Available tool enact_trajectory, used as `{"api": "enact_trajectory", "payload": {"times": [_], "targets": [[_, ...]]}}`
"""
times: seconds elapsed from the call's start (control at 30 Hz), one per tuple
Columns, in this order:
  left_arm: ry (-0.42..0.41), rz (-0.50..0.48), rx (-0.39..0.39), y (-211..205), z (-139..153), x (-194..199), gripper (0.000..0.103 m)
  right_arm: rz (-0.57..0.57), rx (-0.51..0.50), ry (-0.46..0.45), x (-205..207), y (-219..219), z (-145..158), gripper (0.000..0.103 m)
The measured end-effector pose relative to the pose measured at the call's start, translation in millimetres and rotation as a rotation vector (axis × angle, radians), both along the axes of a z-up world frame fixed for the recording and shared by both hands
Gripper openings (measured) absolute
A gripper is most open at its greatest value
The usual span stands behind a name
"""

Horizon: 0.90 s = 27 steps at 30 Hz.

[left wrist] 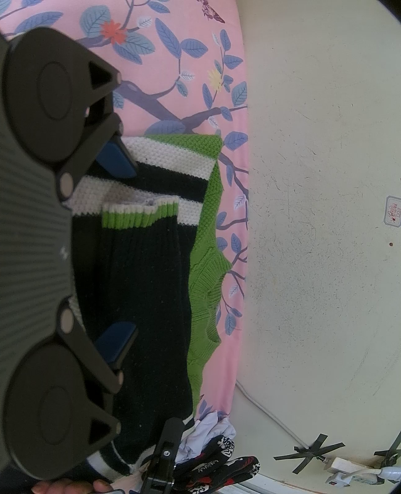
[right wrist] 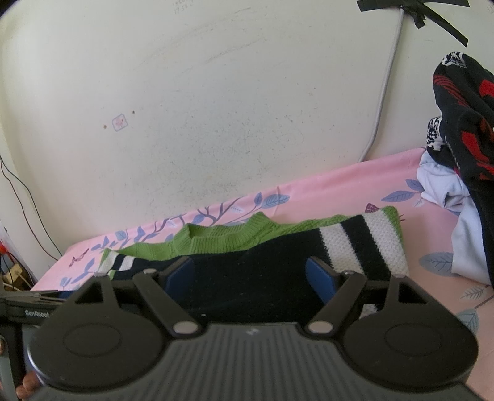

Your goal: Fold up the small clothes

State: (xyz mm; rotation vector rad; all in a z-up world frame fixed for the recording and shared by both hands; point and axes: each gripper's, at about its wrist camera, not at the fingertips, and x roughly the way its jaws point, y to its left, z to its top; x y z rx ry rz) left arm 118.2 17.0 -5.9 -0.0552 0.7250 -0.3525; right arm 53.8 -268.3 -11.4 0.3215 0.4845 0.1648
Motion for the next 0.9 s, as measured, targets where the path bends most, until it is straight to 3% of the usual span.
{"api": "enact_trajectory", "payload": {"times": [0.43, 0.53, 0.67, 0.83, 0.9], "targets": [[0.004, -0.001, -0.009, 4.1, -0.2, 1.4, 0.103, -0.022, -0.072, 0.067, 7.4, 8.9, -0.8, 0.072], [-0.017, 0.024, -0.019, 13.4, 11.5, -2.7, 0.103, 0.003, -0.042, 0.005, -29.8, 2.7, 19.8, 0.072], [-0.089, 0.048, -0.123, 40.3, 42.8, -21.6, 0.103, 0.056, -0.145, -0.047, -105.5, -7.6, 48.5, 0.072], [-0.068, 0.053, -0.232, 73.2, 68.2, -62.0, 0.103, 0.140, -0.168, 0.038, -192.2, -31.9, 43.0, 0.068], [-0.061, 0.030, -0.199, 83.2, 69.6, -92.6, 0.103, 0.163, -0.149, 0.083, -223.1, -39.3, 31.4, 0.065]]}}
